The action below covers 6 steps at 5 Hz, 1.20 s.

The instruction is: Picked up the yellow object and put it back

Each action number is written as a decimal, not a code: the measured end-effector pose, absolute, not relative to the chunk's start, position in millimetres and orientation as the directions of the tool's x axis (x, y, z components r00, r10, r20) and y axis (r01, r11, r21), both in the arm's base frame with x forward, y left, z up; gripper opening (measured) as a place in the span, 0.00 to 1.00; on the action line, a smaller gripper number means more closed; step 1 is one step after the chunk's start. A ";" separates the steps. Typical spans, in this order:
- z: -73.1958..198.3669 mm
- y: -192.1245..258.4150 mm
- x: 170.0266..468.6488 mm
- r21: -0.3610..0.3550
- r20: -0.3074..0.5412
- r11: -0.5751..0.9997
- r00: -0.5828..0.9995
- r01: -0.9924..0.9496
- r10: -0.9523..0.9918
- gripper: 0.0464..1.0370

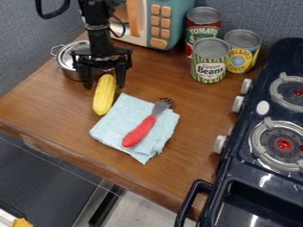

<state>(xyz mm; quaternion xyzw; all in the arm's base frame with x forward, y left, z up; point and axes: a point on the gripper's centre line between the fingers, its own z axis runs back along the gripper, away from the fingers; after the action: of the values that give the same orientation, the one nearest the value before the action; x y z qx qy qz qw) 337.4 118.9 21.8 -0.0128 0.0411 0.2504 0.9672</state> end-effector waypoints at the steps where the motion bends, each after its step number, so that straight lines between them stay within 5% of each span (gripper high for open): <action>1: 19.1 112.9 335.0 0.013 -0.099 0.900 0.895 -0.437 0.436 0.61; 3: 31.0 101.9 334.0 0.019 -0.108 0.953 0.947 -0.302 0.302 0.54; 6: 96.9 101.1 313.1 -0.075 -0.016 0.995 0.998 -0.069 0.068 0.54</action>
<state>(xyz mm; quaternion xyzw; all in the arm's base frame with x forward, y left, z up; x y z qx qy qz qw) 313.1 101.1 96.9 -0.0380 0.0067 0.0345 0.9987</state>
